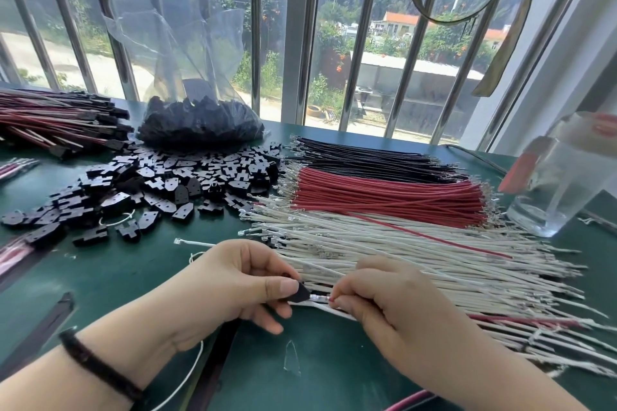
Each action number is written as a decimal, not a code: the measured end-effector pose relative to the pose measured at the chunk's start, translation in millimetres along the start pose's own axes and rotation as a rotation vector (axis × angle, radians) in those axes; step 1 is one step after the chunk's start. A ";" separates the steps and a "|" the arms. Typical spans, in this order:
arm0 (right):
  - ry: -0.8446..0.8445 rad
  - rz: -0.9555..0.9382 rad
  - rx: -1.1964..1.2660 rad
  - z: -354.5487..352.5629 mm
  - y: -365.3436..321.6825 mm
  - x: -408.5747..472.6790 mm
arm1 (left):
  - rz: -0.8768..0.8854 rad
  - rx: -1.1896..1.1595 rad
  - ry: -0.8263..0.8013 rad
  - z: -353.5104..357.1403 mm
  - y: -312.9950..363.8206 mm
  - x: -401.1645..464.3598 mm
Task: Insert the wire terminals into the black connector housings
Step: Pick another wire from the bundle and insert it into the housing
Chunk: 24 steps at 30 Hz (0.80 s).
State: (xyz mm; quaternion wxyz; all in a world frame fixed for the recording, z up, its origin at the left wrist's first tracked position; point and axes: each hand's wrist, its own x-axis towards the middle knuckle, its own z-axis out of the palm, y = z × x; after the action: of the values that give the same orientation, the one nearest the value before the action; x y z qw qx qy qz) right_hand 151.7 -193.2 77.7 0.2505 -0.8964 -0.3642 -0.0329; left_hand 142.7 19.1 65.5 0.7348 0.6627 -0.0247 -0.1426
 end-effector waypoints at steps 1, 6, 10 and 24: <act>0.010 0.019 0.023 -0.4 0.4 0.7 | 0.006 -0.004 -0.004 0.6 -0.1 -0.4; 0.027 0.066 -0.012 2.0 2.6 0.6 | 0.020 0.038 0.011 1.4 -1.1 -0.3; -0.013 0.048 -0.049 1.4 1.0 -0.4 | 0.007 0.089 0.014 1.8 -2.0 0.0; 0.047 0.189 0.172 -0.8 3.0 0.5 | 0.067 0.113 0.016 6.2 -2.3 -0.8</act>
State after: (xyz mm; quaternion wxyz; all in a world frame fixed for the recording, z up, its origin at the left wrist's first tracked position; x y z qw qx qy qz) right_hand 154.1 -195.2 77.2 0.3368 -0.9009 -0.2735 0.0014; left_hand 140.1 13.1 64.2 0.7008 0.7030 -0.0489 -0.1108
